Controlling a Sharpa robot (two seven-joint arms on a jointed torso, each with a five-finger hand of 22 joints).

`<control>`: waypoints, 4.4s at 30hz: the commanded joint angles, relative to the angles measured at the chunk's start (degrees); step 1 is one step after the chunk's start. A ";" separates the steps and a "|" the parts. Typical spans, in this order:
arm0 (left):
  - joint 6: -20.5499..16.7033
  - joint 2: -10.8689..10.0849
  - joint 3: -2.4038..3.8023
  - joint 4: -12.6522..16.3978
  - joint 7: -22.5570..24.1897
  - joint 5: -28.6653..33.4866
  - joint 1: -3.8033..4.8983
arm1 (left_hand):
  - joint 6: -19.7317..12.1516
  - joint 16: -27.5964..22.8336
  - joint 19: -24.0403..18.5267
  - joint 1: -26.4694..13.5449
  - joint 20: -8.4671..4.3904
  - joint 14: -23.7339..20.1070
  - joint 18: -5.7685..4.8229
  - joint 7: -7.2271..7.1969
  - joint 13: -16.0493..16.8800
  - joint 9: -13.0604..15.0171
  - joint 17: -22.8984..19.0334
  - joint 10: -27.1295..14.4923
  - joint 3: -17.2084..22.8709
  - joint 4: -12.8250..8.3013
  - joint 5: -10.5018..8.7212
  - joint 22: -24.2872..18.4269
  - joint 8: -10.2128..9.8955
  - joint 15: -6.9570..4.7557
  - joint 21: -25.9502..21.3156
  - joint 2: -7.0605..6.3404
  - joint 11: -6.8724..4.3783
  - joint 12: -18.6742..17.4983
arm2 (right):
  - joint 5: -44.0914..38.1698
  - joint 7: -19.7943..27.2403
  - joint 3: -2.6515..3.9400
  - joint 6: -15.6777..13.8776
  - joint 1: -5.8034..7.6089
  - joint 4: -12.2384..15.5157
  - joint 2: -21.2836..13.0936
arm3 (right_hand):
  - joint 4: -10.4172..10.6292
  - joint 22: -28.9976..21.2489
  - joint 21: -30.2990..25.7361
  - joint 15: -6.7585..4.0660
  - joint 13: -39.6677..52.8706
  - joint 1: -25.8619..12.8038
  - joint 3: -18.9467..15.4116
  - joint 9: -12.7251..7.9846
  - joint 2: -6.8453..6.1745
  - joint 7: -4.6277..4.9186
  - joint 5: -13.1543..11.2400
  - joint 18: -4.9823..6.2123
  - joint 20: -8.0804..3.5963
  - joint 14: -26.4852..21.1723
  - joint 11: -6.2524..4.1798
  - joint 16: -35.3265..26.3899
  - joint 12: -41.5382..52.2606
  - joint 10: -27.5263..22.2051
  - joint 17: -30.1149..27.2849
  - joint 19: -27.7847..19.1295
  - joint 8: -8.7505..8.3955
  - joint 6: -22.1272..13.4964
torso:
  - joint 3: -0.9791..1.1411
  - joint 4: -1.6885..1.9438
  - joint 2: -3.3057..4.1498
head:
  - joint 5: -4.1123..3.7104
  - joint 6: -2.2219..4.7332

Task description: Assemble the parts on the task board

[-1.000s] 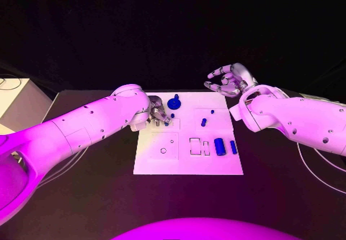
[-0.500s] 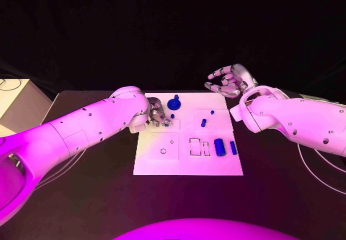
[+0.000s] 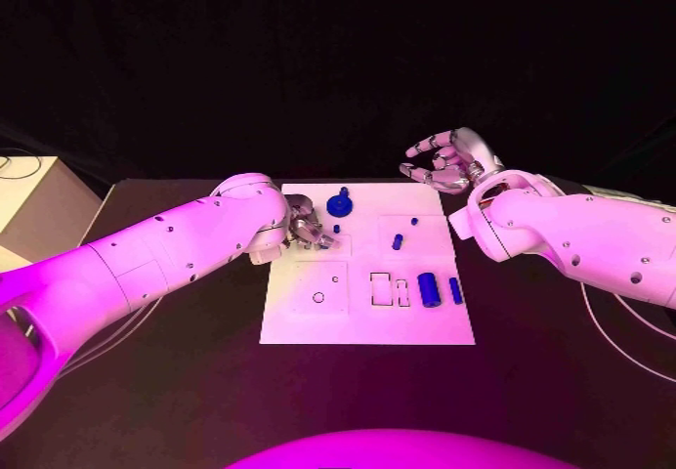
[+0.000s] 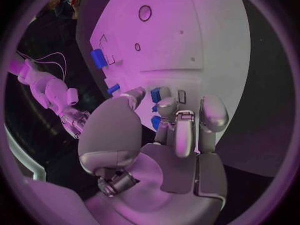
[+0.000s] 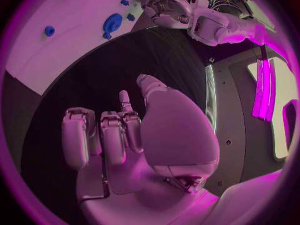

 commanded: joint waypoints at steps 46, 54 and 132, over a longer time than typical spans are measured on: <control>-3.81 2.57 9.86 -12.03 1.65 -2.94 3.03 | -5.61 -2.78 -3.34 5.94 1.85 3.50 0.19 3.10 -6.65 -1.12 8.60 -7.63 -5.40 -0.01 -4.78 -4.72 -5.48 2.21 -3.12 4.33 2.70 -3.86 | -0.03 0.80 0.08 -0.19 -0.01 1.03 -0.85 | 0.05 7.71 -0.23 0.10 10.73 -0.74 0.39 0.01 0.10 0.09 0.19 -0.58 0.18 5.97 0.15 0.23 -0.22 1.09 15.09 3.08 0.11 -0.43 | -0.17 -0.56 1.40 | 0.49 3.29; -2.91 4.14 9.46 -15.65 1.96 -1.53 3.47 | -5.47 -2.68 -3.23 6.31 1.92 3.56 0.16 3.14 -6.60 -1.36 8.74 -7.60 -4.93 -0.01 -4.78 -4.53 -5.67 2.26 -3.02 4.46 2.74 -3.73 | -0.05 0.75 0.15 -0.27 0.08 1.39 -0.83 | 0.05 7.71 -0.23 0.10 10.73 -0.74 0.39 0.01 0.10 0.09 0.19 -0.58 0.18 5.97 0.15 0.23 -0.22 1.09 15.09 3.08 0.11 -0.43 | -0.10 -0.79 2.00 | 0.62 3.48; 0.20 7.30 5.92 -21.21 3.79 6.07 4.24 | -4.23 -2.19 -3.05 13.17 1.85 3.64 0.03 2.77 -7.77 -2.54 9.01 -8.10 15.49 -0.57 -4.75 -3.47 -5.72 2.01 -2.28 2.53 2.36 -3.03 | -0.12 0.90 0.23 -0.37 0.15 0.88 0.44 | -0.09 7.72 -0.24 0.10 10.82 -0.90 0.67 0.00 0.15 0.09 0.37 -0.58 0.19 5.97 0.14 0.23 -0.13 1.20 15.09 3.09 0.14 -0.53 | -0.10 -0.69 2.56 | 0.49 2.71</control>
